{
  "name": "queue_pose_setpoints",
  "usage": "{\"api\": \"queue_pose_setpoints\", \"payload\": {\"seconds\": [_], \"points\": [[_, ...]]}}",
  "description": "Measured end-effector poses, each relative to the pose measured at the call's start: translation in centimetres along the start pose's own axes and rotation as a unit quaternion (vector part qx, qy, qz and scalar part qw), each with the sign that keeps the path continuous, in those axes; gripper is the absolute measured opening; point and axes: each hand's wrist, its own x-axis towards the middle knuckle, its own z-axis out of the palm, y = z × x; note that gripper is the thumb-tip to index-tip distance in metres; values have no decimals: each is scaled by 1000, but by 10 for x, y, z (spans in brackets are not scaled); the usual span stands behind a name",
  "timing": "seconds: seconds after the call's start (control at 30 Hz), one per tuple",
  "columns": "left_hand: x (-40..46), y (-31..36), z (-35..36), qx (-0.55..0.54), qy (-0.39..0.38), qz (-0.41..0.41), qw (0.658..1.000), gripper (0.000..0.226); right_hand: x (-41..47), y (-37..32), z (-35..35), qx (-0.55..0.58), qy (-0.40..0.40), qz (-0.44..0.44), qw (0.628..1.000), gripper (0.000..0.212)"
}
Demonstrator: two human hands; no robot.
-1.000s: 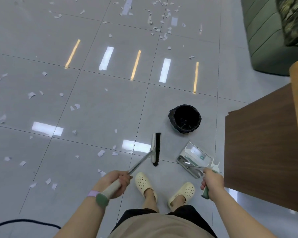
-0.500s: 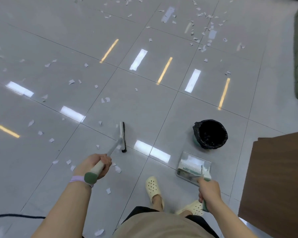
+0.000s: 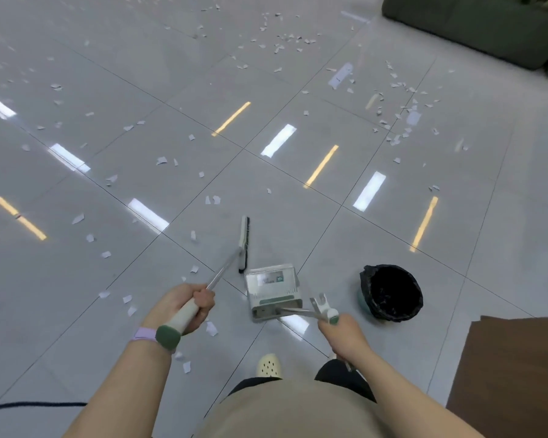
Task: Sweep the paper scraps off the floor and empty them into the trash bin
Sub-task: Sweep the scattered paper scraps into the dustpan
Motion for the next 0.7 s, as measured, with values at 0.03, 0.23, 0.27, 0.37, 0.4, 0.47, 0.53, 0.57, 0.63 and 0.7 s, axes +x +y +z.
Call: {"api": "queue_pose_setpoints", "payload": {"seconds": [0.03, 0.23, 0.27, 0.37, 0.4, 0.47, 0.53, 0.57, 0.63, 0.7], "points": [[1, -9, 7, 12, 3, -5, 1000, 24, 6, -6, 0, -21, -5, -10, 1000, 22], [25, -53, 38, 41, 67, 21, 997, 30, 48, -32, -6, -101, -43, -36, 993, 17], [29, -55, 41, 42, 81, 27, 995, 30, 57, -35, -8, -120, -56, -39, 990, 16], [37, -60, 45, 73, 148, 44, 985, 26, 79, -58, -19, -165, -85, -67, 980, 17], [36, -63, 46, 82, 170, 44, 981, 25, 85, -67, -23, -164, -94, -73, 979, 19], [32, -68, 46, 63, 193, 50, 978, 25, 101, -84, -30, -140, -111, -71, 981, 22], [26, -70, 43, -2, 199, 58, 978, 26, 118, -96, -33, -125, -119, -70, 982, 18], [22, -73, 41, -39, 196, 63, 978, 27, 122, -100, -31, -135, -123, -76, 980, 15], [15, -81, 35, -115, 188, 77, 972, 29, 123, -102, -20, -162, -142, -87, 973, 14], [11, -94, 28, -178, 197, 95, 959, 28, 112, -104, -7, -184, -159, -80, 967, 13]]}}
